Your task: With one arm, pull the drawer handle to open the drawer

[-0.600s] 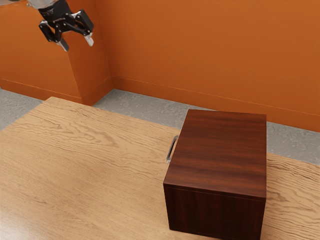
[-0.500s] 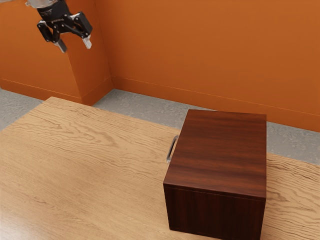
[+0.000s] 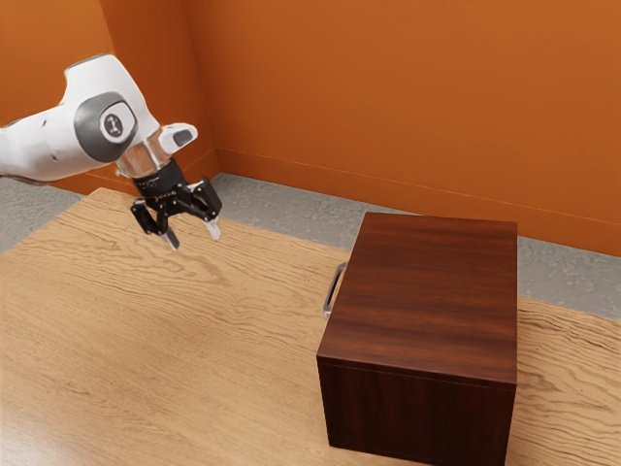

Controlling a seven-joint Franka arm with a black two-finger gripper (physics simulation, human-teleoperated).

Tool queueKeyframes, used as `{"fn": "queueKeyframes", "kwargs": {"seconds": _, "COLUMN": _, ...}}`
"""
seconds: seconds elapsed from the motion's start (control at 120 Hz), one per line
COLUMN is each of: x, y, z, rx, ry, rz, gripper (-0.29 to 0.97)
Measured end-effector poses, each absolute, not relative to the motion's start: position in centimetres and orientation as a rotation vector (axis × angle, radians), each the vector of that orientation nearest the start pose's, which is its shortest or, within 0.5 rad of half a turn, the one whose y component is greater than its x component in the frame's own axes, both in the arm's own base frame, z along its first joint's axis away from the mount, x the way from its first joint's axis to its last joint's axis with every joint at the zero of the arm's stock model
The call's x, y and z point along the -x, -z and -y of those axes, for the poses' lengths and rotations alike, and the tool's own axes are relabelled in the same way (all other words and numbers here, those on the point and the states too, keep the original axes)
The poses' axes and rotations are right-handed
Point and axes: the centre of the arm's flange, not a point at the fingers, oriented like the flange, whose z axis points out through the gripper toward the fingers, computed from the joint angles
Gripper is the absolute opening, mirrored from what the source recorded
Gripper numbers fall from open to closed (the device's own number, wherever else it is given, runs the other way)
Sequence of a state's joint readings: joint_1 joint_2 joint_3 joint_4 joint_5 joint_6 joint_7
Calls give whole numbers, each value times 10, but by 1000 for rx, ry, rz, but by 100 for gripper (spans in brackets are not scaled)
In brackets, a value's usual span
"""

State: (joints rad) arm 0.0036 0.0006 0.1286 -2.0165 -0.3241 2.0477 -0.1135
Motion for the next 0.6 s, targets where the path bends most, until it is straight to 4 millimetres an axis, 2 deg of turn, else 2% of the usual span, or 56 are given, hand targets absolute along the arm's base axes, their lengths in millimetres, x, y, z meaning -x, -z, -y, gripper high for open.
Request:
{"fn": "queueKeyframes", "kwargs": {"seconds": 0.217, "x": -574, "y": -447, "z": -54, "rx": 3369, "ry": 195, "rz": 583, "gripper": 56}}
{"fn": "queueKeyframes", "kwargs": {"seconds": 0.325, "x": -590, "y": -432, "z": -33, "rx": 3398, "ry": 228, "rz": 519, "gripper": 56}}
{"fn": "queueKeyframes", "kwargs": {"seconds": 0.408, "x": -607, "y": -429, "z": -21, "rx": 3418, "ry": 272, "rz": 476, "gripper": 56}}
{"fn": "queueKeyframes", "kwargs": {"seconds": 0.525, "x": -614, "y": -430, "z": -9, "rx": 3436, "ry": 312, "rz": 419, "gripper": 56}}
{"fn": "queueKeyframes", "kwargs": {"seconds": 0.6, "x": -614, "y": -429, "z": 6, "rx": 3461, "ry": 316, "rz": 383, "gripper": 56}}
